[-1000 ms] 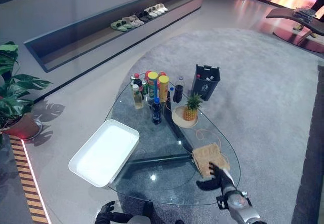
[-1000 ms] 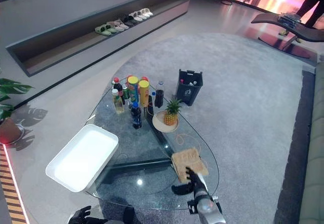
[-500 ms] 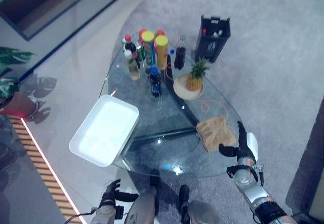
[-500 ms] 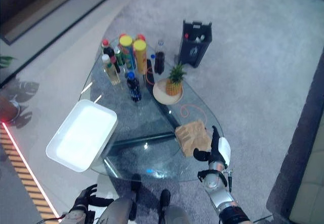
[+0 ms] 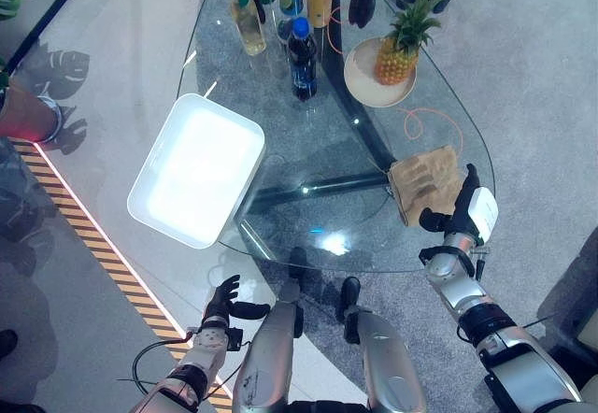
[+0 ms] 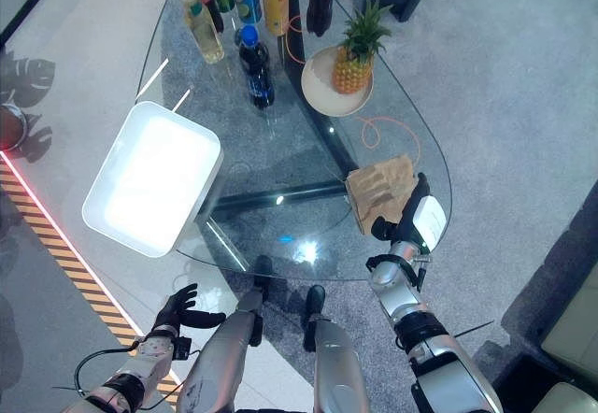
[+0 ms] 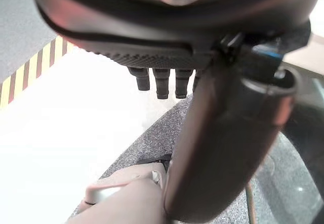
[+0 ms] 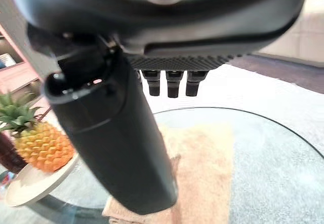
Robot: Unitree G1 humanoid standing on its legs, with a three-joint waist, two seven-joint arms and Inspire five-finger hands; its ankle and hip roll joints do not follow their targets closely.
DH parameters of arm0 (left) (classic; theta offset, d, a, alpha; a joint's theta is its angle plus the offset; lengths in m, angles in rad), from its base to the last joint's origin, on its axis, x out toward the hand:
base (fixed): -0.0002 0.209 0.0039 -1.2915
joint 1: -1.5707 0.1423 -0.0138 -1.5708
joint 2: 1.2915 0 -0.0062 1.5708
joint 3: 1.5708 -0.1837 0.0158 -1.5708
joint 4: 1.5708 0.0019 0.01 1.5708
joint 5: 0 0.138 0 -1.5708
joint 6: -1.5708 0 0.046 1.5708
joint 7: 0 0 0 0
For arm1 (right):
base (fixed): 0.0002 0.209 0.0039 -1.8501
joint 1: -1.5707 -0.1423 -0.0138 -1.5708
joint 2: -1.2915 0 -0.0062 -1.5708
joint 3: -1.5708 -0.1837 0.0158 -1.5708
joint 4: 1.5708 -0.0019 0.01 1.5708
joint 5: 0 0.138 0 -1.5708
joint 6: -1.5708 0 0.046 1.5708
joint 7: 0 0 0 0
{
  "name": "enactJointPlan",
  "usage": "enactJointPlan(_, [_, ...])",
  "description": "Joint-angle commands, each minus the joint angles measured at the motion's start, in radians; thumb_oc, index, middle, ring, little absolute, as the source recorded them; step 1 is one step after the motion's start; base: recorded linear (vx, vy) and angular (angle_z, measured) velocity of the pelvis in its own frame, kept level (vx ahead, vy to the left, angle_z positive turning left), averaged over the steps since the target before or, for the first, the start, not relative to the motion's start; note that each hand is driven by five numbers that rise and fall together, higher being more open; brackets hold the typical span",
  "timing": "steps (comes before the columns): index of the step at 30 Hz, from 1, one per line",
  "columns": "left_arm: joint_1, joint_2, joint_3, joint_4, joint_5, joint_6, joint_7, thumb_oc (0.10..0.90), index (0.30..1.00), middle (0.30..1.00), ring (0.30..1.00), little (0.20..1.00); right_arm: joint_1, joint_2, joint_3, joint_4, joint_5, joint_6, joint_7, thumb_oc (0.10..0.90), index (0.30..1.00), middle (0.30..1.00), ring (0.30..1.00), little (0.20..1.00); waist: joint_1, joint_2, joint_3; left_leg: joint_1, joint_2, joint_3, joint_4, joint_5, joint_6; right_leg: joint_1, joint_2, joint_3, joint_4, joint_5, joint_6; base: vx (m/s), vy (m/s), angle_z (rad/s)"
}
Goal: Wipe the table with a cloth and put it in the basket.
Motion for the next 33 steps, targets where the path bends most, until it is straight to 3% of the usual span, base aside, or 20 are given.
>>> enactJointPlan(1, [0.011,-0.019,-0.027,-0.033,-0.023,-0.026,0.017,0.8,0.9,0.9,0.9,0.9,-0.071,-0.103,-0.035,-0.044,0.028,-0.031,-0.104,0.8,0.9,0.9,0.9,0.9,0.013,-0.009,-0.01,-0.033,0.008,0.087,0.196,-0.195,0.026,-0.08,-0.011,0.027,-0.083,0.133,0.022,0.01,0.036,0.01])
enactJointPlan(12, [-0.008,-0.01,-0.047,-0.095,-0.048,-0.033,0.035,0.8,0.9,0.9,0.9,0.9,-0.177,-0.154,-0.05,0.054,0.155,-0.054,-0.086,0.8,0.9,0.9,0.9,0.9,0.029,-0.005,-0.01,-0.153,0.001,0.091,0.223,-0.19,0.034,-0.214,-0.013,0.019,-0.04,0.146,0.027,0.01,0.004,0.0])
enactJointPlan(33, [-0.011,0.005,-0.077,-0.18,-0.078,-0.044,0.051,0.8,0.9,0.9,0.9,0.9,-0.288,-0.208,-0.06,0.19,0.345,-0.119,0.082,0.8,0.9,0.9,0.9,0.9,0.051,0.012,-0.01,-0.335,-0.016,0.06,0.308,-0.193,0.038,-0.389,-0.017,0.007,0.018,0.166,0.024,0.03,0.006,0.02])
